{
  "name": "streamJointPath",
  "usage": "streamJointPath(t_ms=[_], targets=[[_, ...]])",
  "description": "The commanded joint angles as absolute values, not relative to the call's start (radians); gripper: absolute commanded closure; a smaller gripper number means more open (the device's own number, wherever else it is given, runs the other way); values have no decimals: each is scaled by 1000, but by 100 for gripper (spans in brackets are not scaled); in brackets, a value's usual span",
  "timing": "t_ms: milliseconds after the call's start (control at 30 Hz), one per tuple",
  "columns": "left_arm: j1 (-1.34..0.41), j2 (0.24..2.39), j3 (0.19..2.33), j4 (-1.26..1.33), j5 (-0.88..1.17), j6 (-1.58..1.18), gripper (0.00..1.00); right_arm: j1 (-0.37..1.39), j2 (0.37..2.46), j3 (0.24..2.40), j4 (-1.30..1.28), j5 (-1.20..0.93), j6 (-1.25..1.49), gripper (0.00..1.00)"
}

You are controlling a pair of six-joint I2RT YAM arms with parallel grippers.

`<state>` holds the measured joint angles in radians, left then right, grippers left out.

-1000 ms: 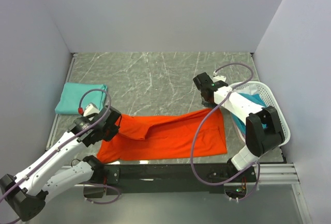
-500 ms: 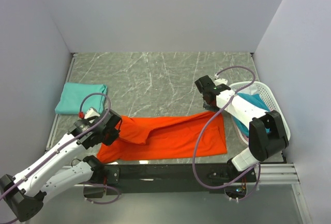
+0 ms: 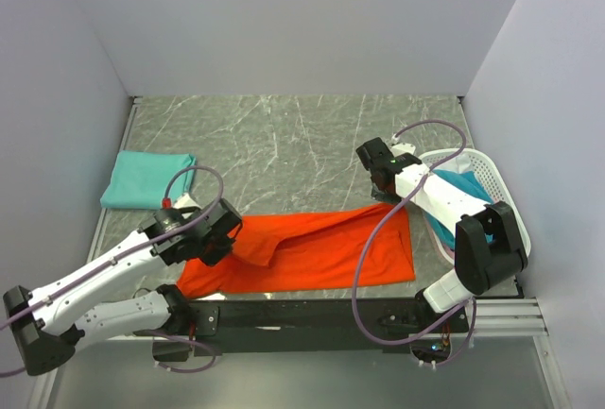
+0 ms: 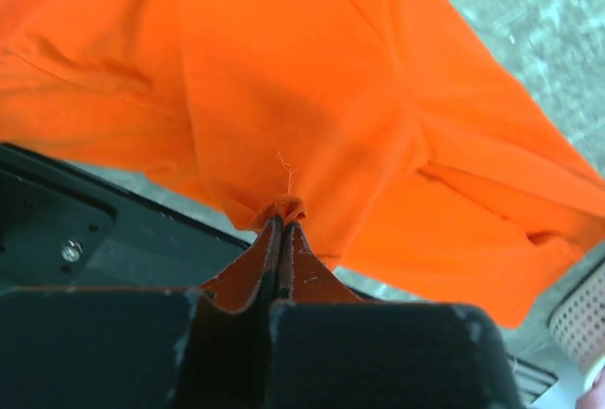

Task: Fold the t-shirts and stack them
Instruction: Fold the tshirt

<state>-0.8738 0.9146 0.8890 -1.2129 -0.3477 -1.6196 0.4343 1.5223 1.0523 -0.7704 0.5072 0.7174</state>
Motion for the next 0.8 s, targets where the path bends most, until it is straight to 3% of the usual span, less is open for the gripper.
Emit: streamJointPath(t_ms=[0,300,767], targets=[[-937,957,968,-1307,-391,-1716,99,437,1502,1052,-758,537,713,100],[-1017,945,913,-1362,-387,-1855,99,437,1513,1045,-753,537,703,100],[-1019,911,787,-1281,-361,-1836,99,437,1483,974,-775,538,742,100]])
